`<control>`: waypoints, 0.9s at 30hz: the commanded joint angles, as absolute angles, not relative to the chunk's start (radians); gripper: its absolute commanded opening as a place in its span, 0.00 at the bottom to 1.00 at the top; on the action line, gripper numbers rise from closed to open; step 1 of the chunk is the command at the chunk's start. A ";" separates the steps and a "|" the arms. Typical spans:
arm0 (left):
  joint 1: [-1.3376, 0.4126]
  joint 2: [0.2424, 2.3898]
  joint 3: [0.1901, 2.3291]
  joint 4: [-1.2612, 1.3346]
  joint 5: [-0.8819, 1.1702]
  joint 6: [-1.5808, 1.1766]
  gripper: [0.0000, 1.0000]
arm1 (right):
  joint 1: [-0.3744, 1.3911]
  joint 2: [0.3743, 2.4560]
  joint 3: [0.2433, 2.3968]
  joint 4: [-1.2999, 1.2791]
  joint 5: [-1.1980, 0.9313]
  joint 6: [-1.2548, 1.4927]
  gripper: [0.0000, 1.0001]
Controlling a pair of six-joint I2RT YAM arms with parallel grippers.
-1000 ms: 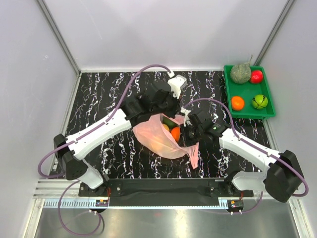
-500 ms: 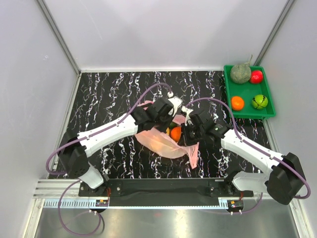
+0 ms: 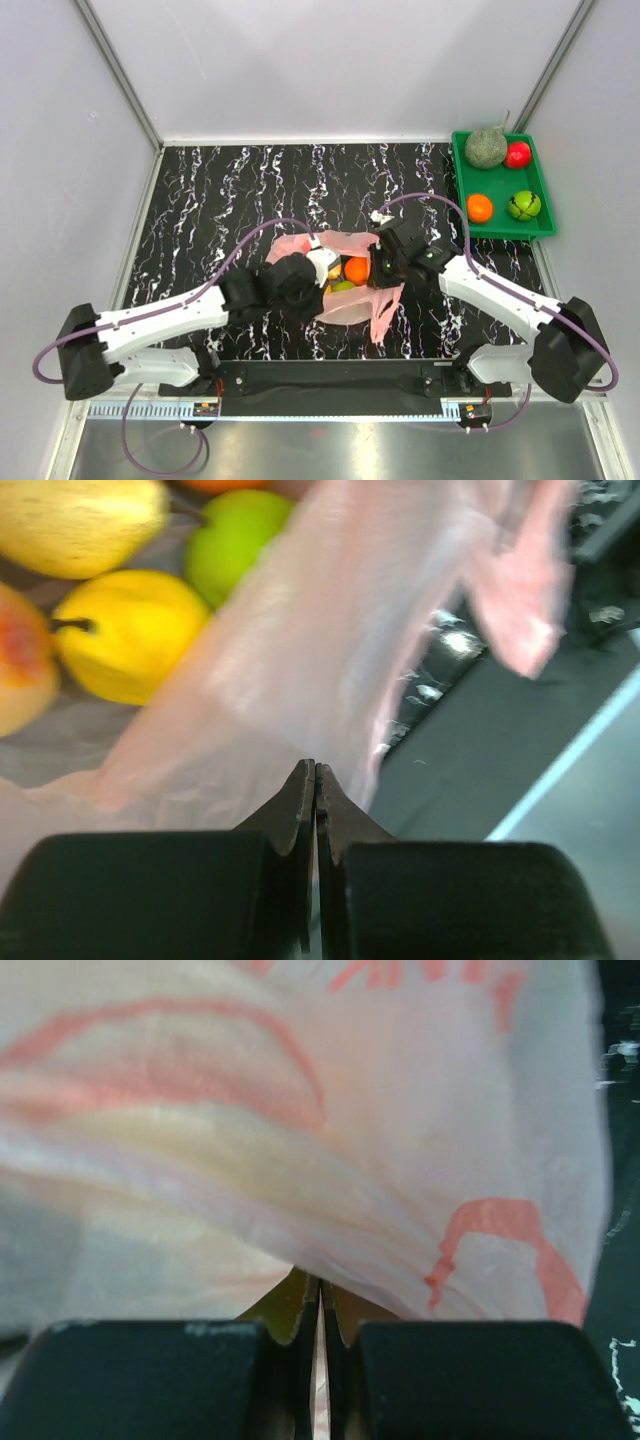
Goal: Untie the knot of the plastic bag and take out the fruit
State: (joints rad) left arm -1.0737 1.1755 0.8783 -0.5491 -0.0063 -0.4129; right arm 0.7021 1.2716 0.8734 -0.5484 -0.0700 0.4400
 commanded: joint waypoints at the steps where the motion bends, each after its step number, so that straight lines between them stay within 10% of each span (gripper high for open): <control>1: -1.159 1.105 0.812 -0.431 -0.049 -0.555 0.00 | 0.706 1.296 0.925 -0.551 0.127 0.504 0.08; 27: -1.356 1.265 0.541 -0.167 -0.299 -0.767 0.00 | 0.543 1.486 1.050 -0.428 0.209 0.460 0.29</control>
State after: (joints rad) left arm -1.3529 1.2518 0.5434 -0.2535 -0.2432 -0.7578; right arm 0.5648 1.4605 0.9638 -0.5053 0.2356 0.5091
